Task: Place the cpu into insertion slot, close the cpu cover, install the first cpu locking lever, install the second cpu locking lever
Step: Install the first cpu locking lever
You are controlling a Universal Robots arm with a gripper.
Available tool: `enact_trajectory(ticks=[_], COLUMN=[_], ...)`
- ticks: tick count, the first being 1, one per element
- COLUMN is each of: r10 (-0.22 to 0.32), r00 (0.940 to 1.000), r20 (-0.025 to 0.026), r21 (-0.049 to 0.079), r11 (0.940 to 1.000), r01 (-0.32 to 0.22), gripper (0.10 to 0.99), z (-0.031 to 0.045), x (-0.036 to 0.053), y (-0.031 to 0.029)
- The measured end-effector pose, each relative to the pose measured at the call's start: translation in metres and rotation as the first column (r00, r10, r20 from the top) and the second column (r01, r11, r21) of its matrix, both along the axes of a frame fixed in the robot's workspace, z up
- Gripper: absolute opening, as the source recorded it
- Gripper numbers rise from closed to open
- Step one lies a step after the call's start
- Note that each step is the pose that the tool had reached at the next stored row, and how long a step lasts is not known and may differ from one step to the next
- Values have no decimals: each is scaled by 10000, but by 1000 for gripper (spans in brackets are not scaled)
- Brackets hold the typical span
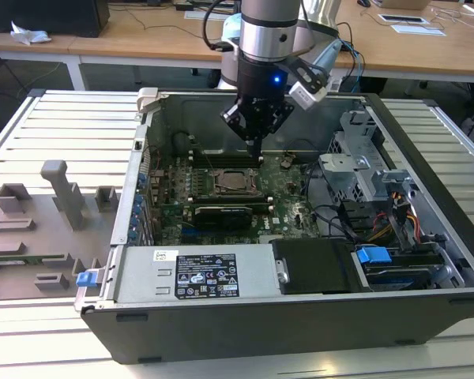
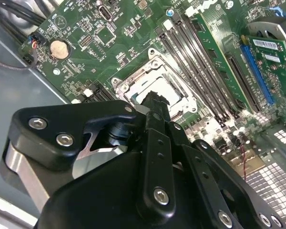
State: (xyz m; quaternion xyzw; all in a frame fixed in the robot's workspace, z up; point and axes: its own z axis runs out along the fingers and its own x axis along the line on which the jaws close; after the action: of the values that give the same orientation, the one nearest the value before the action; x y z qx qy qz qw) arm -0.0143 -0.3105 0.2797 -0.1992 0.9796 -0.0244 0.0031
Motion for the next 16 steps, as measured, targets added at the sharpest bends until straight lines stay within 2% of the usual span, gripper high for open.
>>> enact_trajectory(ticks=[4,9,13,16], r10=[418,425,-203,-850], r00=[9991,9991,9998,9964], r20=[0,1,0,0], r21=[0,0,0,0], r11=[9991,9991,9998,9964], r01=[-418,-425,203,850], gripper=[106,106,106,106], z=[0,0,0,0], x=[0,0,0,0], y=[0,0,0,0])
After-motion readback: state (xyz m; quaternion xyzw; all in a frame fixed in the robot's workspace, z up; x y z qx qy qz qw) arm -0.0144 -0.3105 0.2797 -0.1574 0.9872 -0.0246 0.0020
